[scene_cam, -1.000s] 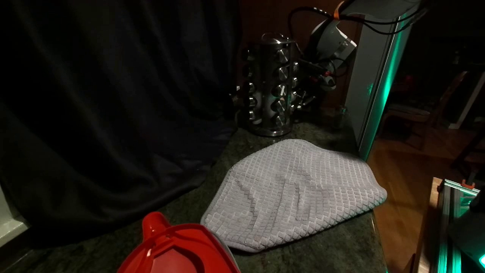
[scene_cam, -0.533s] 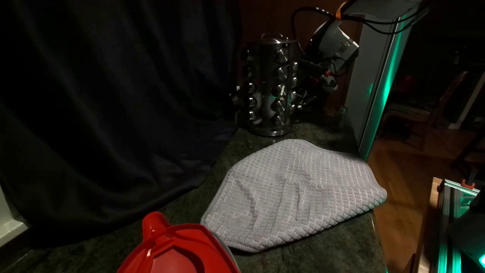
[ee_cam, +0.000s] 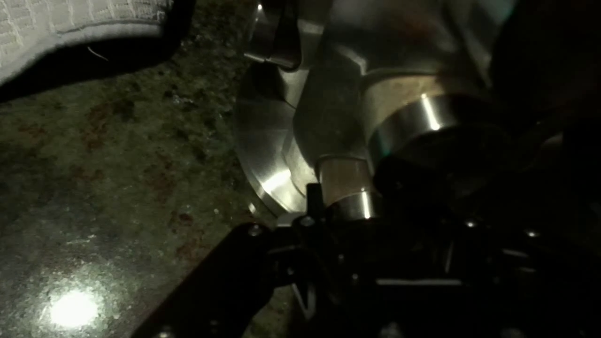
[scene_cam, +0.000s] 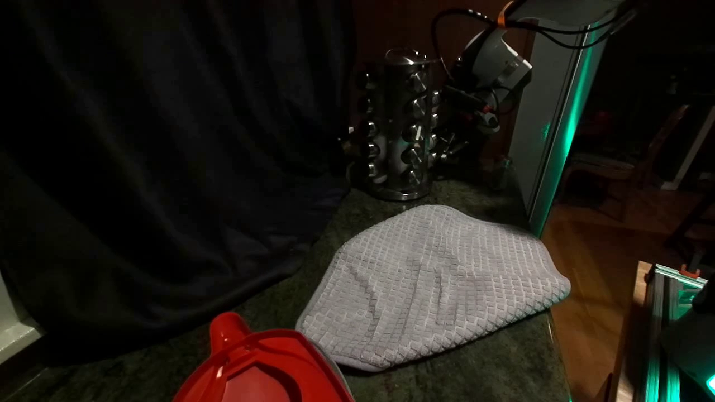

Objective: Remove one glass jar from the silver holder on the right.

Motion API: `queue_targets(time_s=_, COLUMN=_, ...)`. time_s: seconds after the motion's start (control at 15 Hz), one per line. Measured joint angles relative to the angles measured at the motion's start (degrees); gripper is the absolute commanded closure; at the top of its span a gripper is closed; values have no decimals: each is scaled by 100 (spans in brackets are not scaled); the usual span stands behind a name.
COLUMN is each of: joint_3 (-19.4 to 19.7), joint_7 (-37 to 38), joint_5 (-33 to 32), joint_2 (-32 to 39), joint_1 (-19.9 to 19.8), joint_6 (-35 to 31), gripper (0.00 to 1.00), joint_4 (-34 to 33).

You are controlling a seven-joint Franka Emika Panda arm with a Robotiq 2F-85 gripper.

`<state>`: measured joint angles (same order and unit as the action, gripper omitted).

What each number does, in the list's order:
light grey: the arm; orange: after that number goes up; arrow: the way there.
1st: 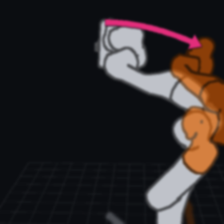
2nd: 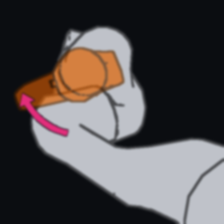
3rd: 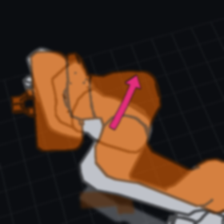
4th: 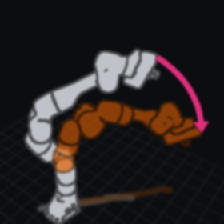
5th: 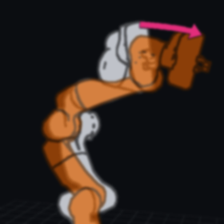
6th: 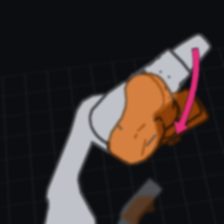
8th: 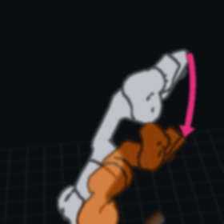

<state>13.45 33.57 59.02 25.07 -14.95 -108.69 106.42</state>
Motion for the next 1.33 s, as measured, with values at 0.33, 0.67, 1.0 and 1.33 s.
queue_targets(time_s=0.33, joint_3=22, joint_7=31, joint_5=61, joint_2=-15, joint_1=-6, joint_6=-2, gripper=76, joint_4=40)
queue_targets(time_s=0.67, joint_3=42, joint_7=233, joint_5=303, joint_2=-31, joint_1=-55, joint_6=10, gripper=76, joint_4=156)
queue_targets(time_s=1.0, joint_3=90, joint_7=226, joint_5=350, joint_2=-92, joint_1=-75, joint_6=-2, gripper=76, joint_4=235)
queue_targets(time_s=1.33, joint_3=109, joint_7=16, joint_5=317, joint_2=-167, joint_1=-55, joint_6=-233, gripper=76, joint_4=238)
